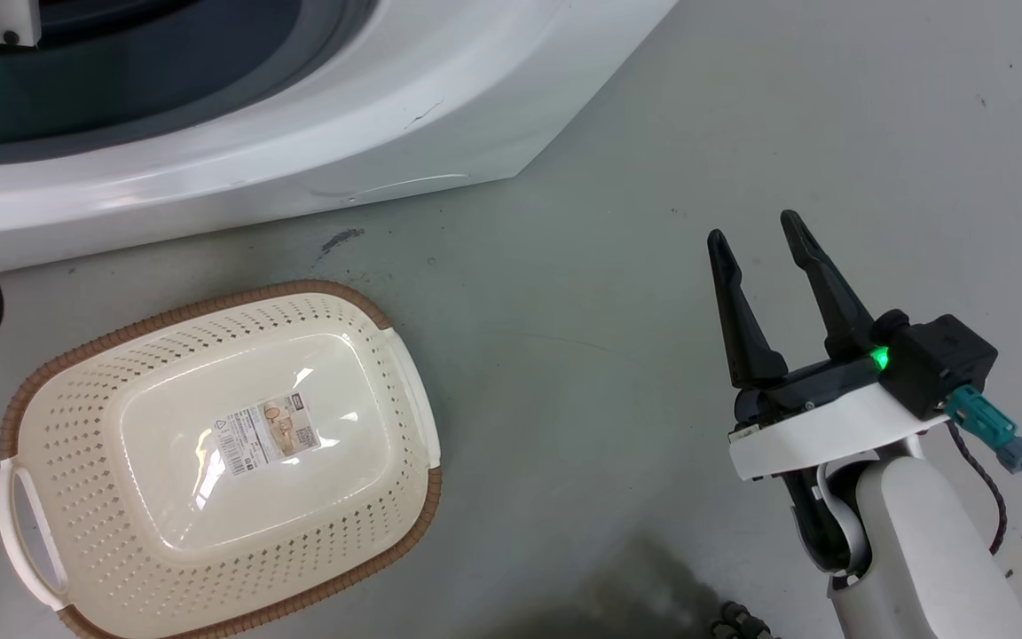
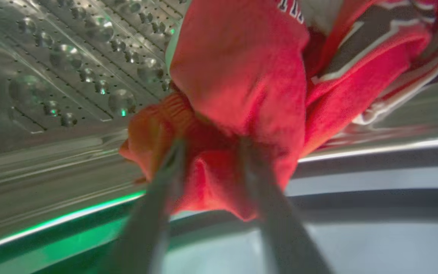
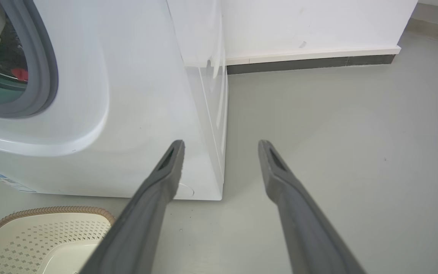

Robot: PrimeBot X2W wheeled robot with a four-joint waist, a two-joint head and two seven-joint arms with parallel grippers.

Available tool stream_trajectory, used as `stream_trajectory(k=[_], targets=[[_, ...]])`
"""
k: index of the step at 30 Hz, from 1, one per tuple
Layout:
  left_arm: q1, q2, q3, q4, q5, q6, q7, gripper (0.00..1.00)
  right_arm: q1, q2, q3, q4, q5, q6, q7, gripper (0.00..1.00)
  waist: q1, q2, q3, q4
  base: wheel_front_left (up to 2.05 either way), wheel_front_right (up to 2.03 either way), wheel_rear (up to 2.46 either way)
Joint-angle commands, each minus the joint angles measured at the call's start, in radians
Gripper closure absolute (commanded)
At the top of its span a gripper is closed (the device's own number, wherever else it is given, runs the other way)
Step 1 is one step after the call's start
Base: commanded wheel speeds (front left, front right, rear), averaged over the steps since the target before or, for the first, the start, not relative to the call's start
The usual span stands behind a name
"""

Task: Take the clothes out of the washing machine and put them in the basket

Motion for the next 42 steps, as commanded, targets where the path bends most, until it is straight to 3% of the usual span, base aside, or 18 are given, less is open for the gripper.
stream_trajectory(k=[1,5,8,17,26,34,42], targets=[[-0.003,0.004,0.000,0.008,-0.001,0.007,0.015,1.00,-0.014,0.002,0.002,-0.001,0.010,0.000,-0.002,0.00,-0.0001,0.0000,-0.002,-0.001,0.00,0.00,0.00],[0.024,0.011,0.005,-0.001,-0.014,0.020,0.011,1.00,-0.013,0.001,0.004,0.008,0.006,0.000,-0.002,0.00,-0.0001,0.0000,-0.019,-0.006,0.00,0.00,0.00],[0.060,0.011,-0.001,-0.029,-0.017,0.027,-0.050,1.00,-0.008,0.002,-0.006,0.014,0.002,0.000,-0.002,0.00,-0.0001,0.0000,-0.037,0.000,0.00,0.00,0.00],[0.268,-0.028,0.031,-0.118,-0.069,0.078,-0.460,1.00,0.029,0.001,-0.057,0.034,-0.045,0.000,-0.002,0.00,-0.0001,0.0000,-0.156,0.043,0.00,0.00,0.00],[0.457,-0.106,0.044,-0.106,-0.119,0.063,-0.802,1.00,0.098,0.001,-0.109,0.057,-0.097,0.000,-0.002,0.00,-0.0001,0.0000,-0.293,0.109,0.00,0.00,0.00],[0.560,-0.139,0.067,-0.164,-0.164,0.035,-0.874,1.00,0.152,0.001,-0.136,0.069,-0.120,0.000,-0.002,0.00,-0.0001,0.0000,-0.405,0.145,0.00,0.00,0.00],[0.753,-0.147,0.111,-0.453,-0.178,0.024,-0.874,1.00,0.213,0.001,-0.159,0.080,-0.127,0.000,0.002,0.00,-0.0001,0.0000,-0.522,0.171,0.00,0.00,0.00]])
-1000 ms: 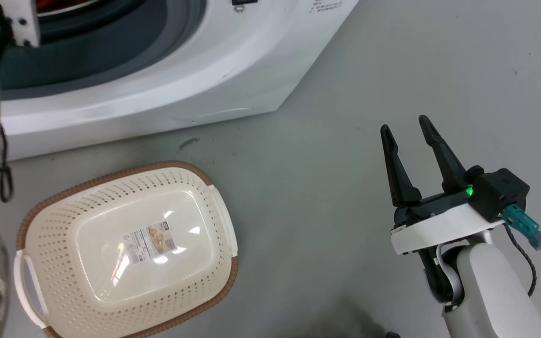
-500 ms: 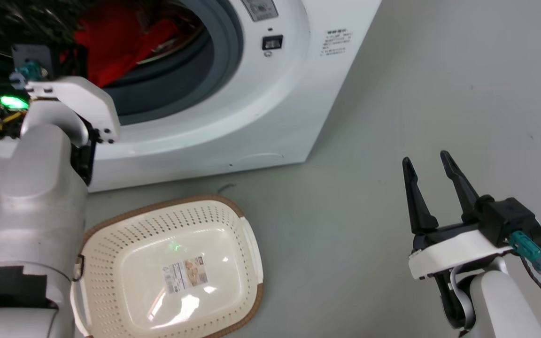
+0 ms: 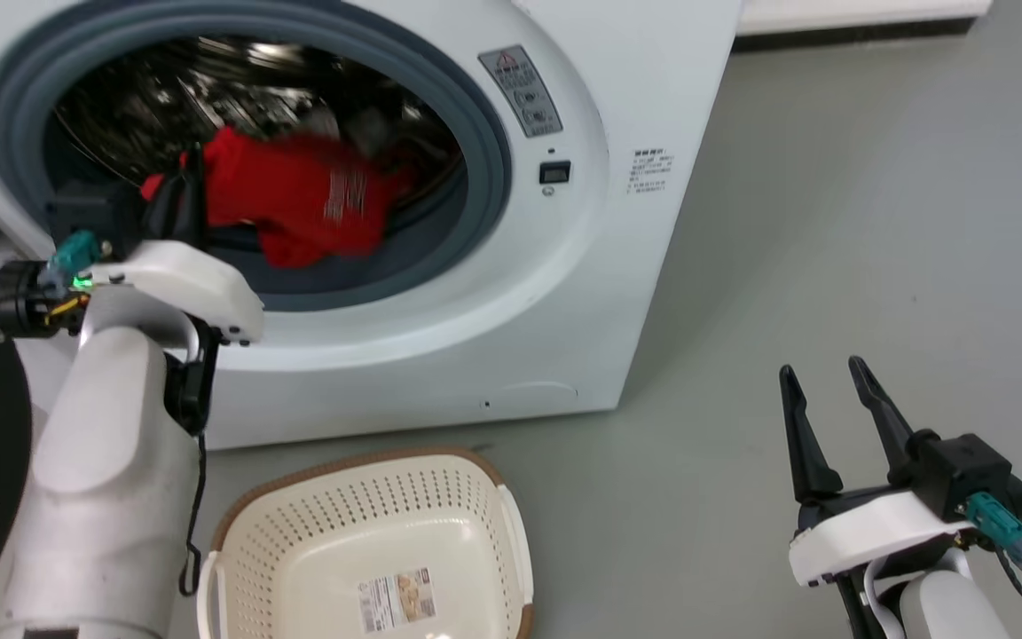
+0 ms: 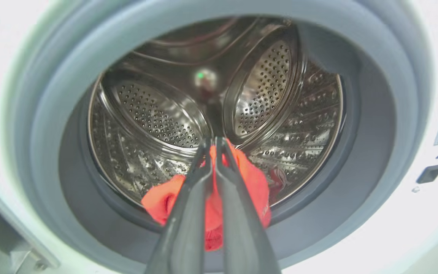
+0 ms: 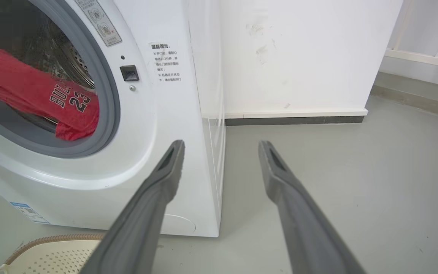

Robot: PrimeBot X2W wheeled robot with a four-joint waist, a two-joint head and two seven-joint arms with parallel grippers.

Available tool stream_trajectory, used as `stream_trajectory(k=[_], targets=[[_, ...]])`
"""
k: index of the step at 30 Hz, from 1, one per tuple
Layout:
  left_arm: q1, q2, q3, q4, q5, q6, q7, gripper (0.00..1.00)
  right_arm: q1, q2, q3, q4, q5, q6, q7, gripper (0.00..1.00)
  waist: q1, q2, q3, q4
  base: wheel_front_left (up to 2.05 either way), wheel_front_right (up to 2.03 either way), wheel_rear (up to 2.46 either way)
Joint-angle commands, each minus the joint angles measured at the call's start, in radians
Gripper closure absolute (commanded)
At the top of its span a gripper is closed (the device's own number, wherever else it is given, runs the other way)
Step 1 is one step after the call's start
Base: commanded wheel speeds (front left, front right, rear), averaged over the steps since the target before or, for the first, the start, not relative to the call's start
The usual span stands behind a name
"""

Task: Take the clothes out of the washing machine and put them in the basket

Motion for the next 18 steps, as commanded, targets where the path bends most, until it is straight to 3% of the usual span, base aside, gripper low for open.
stream_trajectory(k=[1,9,18], targets=[[0.048,-0.006,0.013,-0.064,-0.001,0.000,-0.005,1.00,0.025,0.001,-0.006,0.000,-0.001,-0.001,0.004,0.00,0.0001,-0.0001,-0.052,0.022,0.00,0.00,0.00],[0.238,-0.050,0.041,-0.360,-0.012,0.006,-0.004,1.00,0.081,0.001,-0.023,-0.022,-0.004,-0.001,0.026,0.00,0.0001,-0.0001,-0.124,0.064,0.00,0.00,0.00],[0.462,-0.087,0.049,-0.666,-0.042,0.050,0.036,1.00,0.111,0.001,-0.028,-0.059,-0.005,-0.001,0.049,0.00,0.0001,-0.0001,-0.132,0.097,0.00,0.00,0.00]])
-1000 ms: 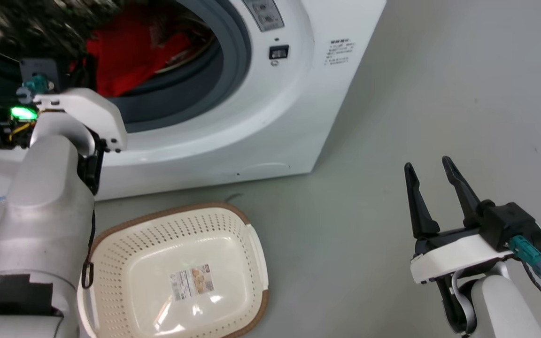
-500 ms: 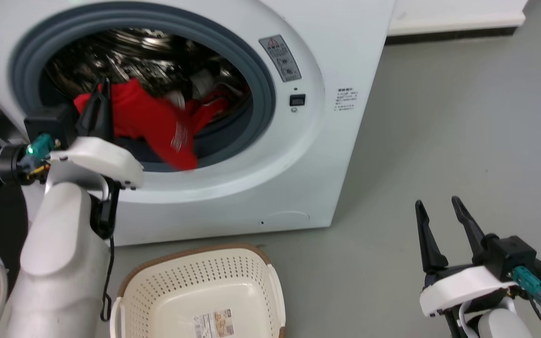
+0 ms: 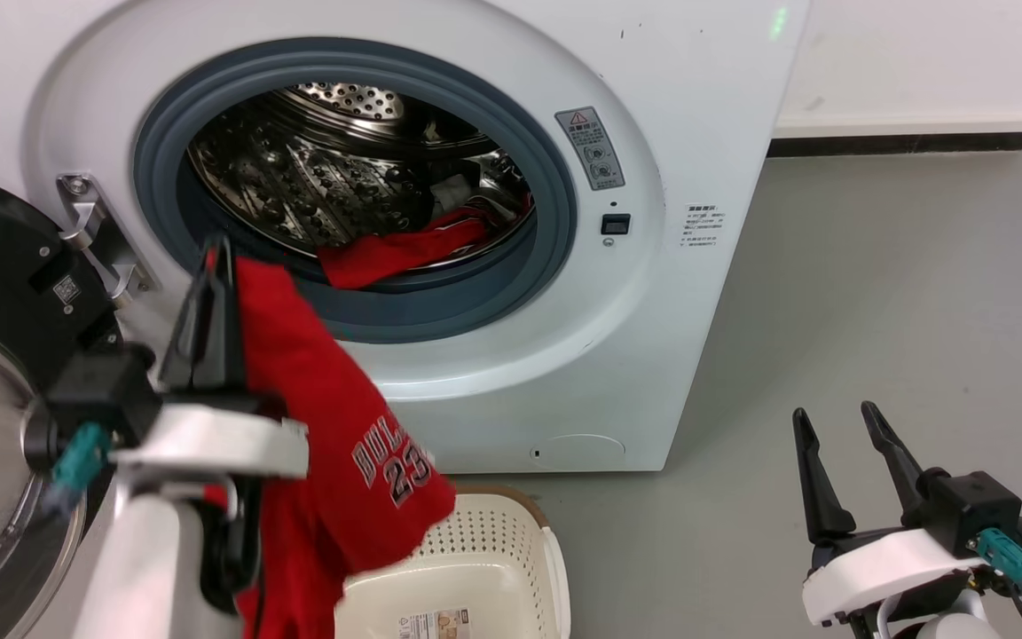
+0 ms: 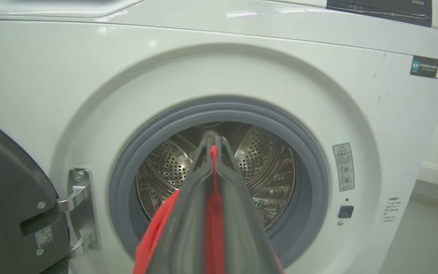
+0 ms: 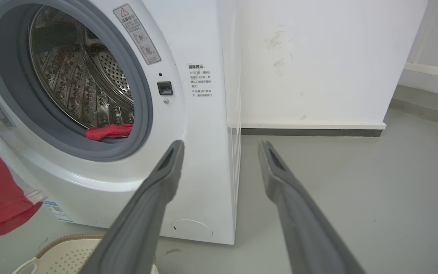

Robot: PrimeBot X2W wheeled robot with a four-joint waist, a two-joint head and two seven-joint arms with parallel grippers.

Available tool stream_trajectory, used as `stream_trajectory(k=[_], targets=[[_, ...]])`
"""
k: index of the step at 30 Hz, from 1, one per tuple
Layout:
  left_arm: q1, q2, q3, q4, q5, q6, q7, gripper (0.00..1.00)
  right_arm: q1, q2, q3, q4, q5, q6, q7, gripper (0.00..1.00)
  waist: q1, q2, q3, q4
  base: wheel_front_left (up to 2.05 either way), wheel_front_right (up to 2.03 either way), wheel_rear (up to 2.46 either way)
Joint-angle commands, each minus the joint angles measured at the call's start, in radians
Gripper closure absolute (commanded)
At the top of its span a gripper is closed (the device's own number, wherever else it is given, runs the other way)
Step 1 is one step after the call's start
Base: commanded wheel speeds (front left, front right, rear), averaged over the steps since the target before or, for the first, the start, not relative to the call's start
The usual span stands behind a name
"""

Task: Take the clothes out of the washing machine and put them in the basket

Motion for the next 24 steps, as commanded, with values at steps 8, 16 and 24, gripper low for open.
stream_trajectory(k=[8,16,24], targets=[[0.253,-0.048,-0.041,-0.060,-0.024,0.034,0.064,1.00,-0.008,0.001,0.012,-0.020,0.007,0.000,0.010,0.00,0.0003,0.0000,0.050,0.011,0.00,0.00,0.00],[0.225,-0.070,-0.090,0.239,-0.028,0.005,0.024,1.00,-0.077,0.001,0.053,-0.020,0.005,0.000,0.009,0.00,0.0003,0.0000,0.177,-0.010,0.00,0.00,0.00],[0.064,-0.084,-0.099,0.575,-0.031,-0.005,-0.023,1.00,-0.152,0.001,0.074,-0.012,0.001,0.000,-0.008,0.00,0.0003,0.0000,0.322,-0.049,0.00,0.00,0.00]])
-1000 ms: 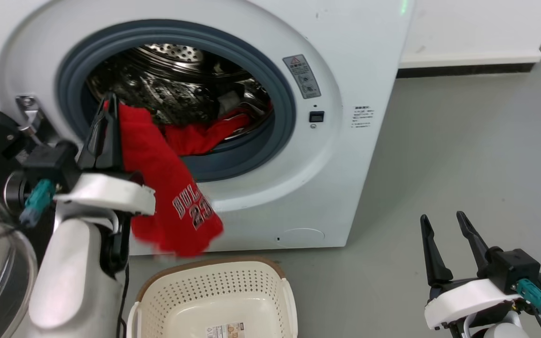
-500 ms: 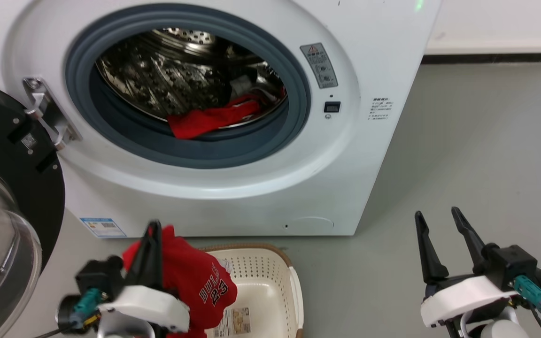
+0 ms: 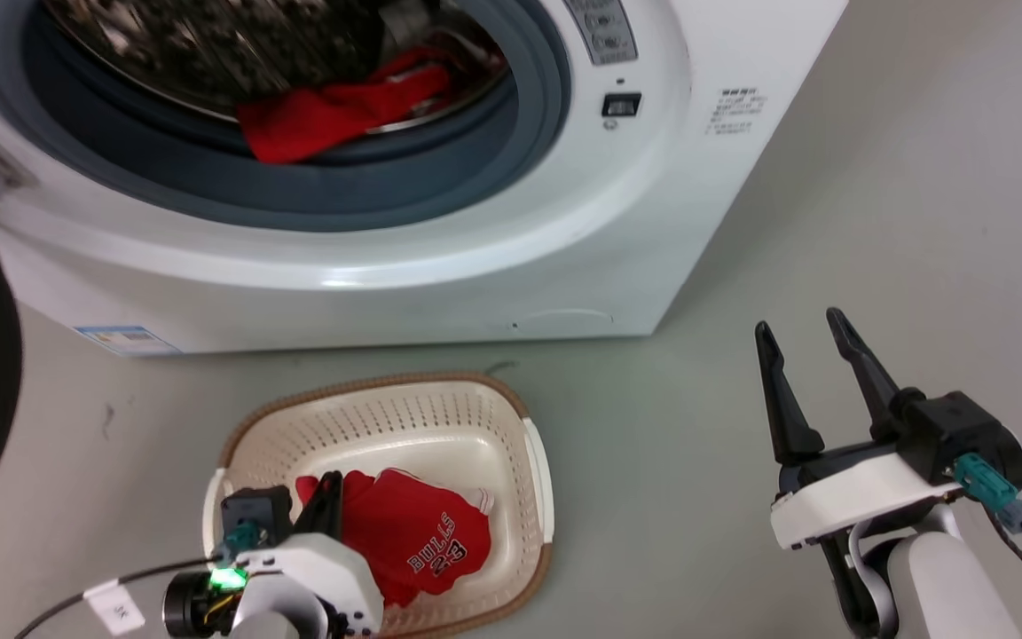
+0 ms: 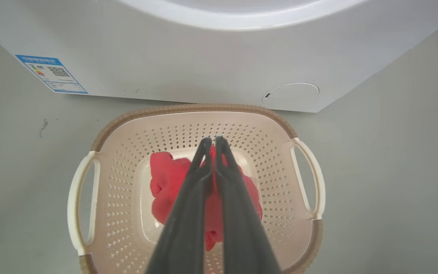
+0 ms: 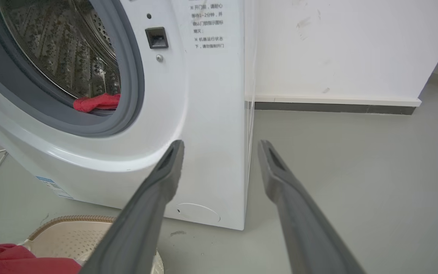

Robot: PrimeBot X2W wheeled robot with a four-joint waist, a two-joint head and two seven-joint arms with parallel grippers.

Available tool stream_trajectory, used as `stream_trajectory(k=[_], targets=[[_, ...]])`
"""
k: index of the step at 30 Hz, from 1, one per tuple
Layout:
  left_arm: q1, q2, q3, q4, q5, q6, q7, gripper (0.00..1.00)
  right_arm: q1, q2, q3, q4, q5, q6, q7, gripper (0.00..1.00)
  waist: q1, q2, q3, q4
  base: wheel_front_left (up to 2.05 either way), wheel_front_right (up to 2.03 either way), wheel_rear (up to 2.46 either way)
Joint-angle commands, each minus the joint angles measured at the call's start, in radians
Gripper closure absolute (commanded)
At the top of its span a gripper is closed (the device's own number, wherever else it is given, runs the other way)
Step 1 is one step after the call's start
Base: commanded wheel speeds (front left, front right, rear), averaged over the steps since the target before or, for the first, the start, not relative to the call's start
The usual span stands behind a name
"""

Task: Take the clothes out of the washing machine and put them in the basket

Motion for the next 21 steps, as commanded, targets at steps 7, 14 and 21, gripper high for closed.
stream_trajectory(k=[7,14,21], targets=[[-0.188,-0.011,0.001,0.254,-0.006,-0.014,-0.021,1.00,-0.070,0.000,0.023,-0.006,0.002,-0.001,-0.016,0.00,-0.0001,0.0000,0.181,-0.050,0.00,0.00,0.00],[-0.304,-0.006,0.074,0.411,-0.061,0.009,-0.025,1.00,-0.103,0.001,0.039,0.001,0.013,-0.001,-0.026,0.00,-0.0001,0.0000,0.286,-0.084,0.00,0.00,0.00],[-0.336,0.012,0.102,0.477,-0.070,0.025,-0.024,0.98,-0.125,0.001,0.057,0.011,0.015,-0.001,-0.036,0.00,-0.0001,0.0000,0.324,-0.104,0.00,0.00,0.00]])
